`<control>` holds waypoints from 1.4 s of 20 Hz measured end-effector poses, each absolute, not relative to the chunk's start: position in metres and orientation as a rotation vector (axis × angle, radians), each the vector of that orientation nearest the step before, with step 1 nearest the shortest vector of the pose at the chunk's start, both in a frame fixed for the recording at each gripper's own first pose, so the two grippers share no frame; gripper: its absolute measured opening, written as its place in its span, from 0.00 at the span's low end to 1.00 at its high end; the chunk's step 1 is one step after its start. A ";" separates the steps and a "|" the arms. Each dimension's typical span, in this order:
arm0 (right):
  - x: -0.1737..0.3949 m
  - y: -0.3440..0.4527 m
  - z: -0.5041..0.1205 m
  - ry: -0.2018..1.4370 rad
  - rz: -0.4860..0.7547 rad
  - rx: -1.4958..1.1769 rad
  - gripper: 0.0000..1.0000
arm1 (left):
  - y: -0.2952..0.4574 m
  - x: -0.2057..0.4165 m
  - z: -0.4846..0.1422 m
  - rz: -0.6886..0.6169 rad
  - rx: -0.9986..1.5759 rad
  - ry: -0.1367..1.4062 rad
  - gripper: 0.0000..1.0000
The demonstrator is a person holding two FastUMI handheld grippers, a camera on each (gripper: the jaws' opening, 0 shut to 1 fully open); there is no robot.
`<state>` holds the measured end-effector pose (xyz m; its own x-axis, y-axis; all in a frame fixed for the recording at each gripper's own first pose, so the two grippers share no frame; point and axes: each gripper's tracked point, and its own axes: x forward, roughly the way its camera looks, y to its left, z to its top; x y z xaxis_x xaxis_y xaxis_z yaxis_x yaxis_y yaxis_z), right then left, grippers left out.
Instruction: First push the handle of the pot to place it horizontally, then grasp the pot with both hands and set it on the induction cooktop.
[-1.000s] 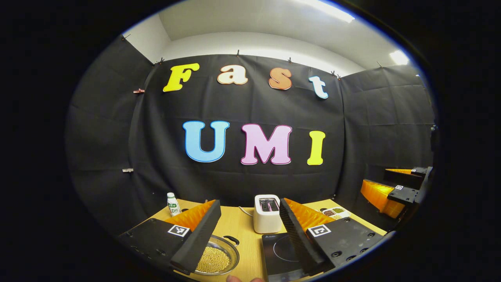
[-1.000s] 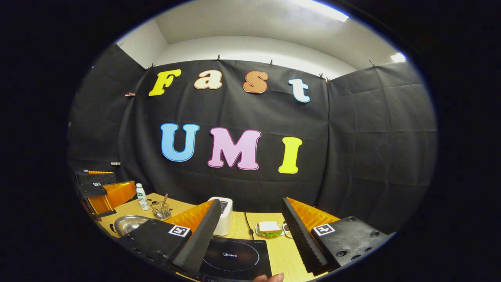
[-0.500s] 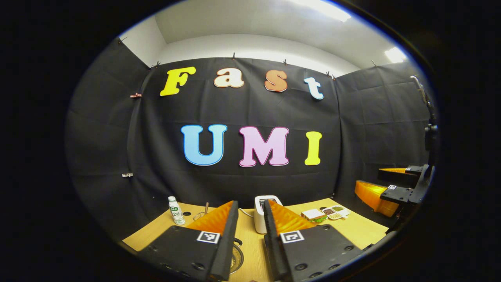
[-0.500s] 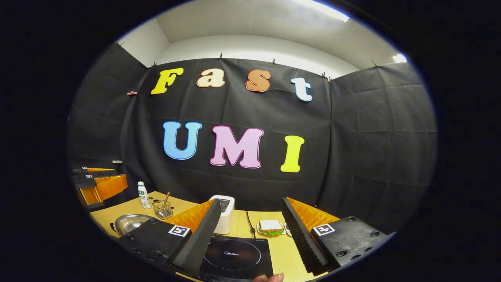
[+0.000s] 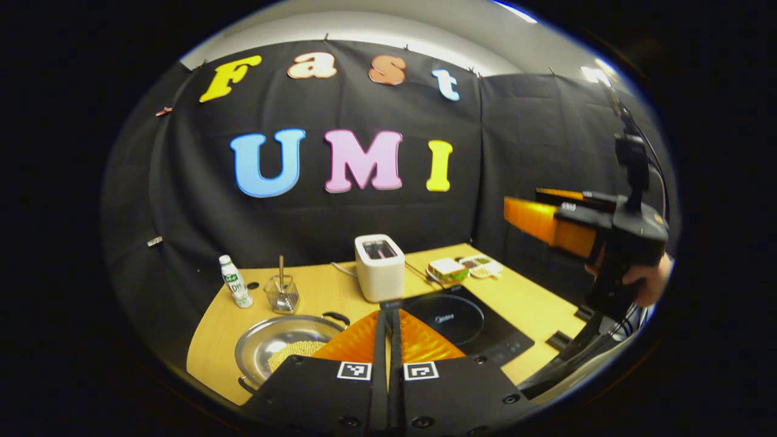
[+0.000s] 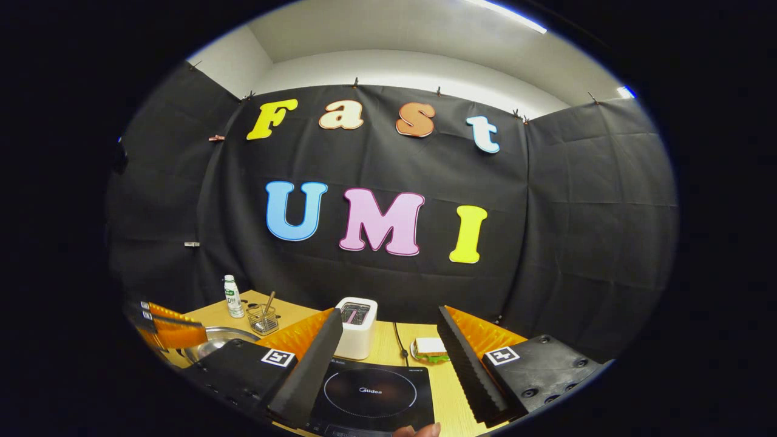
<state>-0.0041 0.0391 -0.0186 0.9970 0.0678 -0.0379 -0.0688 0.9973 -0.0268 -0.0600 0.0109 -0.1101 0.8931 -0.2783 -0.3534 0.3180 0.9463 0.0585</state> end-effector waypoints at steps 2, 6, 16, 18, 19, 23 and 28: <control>-0.003 0.042 -0.022 0.047 0.073 -0.032 0.98 | 0.024 -0.077 -0.134 -0.347 0.141 0.427 0.05; -0.002 0.043 -0.025 0.050 0.071 -0.045 0.98 | 0.062 -0.104 -0.182 -0.391 0.151 0.594 0.05; 0.007 0.047 -0.040 0.088 0.070 -0.058 0.98 | 0.173 -0.131 -0.290 -0.364 0.101 1.042 0.05; 0.009 0.048 -0.040 0.088 0.071 -0.068 0.98 | 0.184 -0.131 -0.301 -0.372 0.082 1.101 0.05; 0.010 0.049 -0.042 0.090 0.072 -0.071 0.98 | 0.189 -0.130 -0.307 -0.378 0.085 1.134 0.05; 0.013 0.048 -0.045 0.102 0.067 -0.077 0.98 | 0.210 -0.120 -0.323 -0.388 0.124 1.210 0.05; 0.017 0.046 -0.048 0.109 0.060 -0.098 0.98 | 0.222 -0.106 -0.327 -0.388 0.132 1.228 0.05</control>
<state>0.0167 0.0460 -0.0483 0.9923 0.0548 -0.1113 -0.0654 0.9934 -0.0938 -0.1055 0.2215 -0.3266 0.2802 -0.2183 -0.9348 0.3587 0.9271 -0.1090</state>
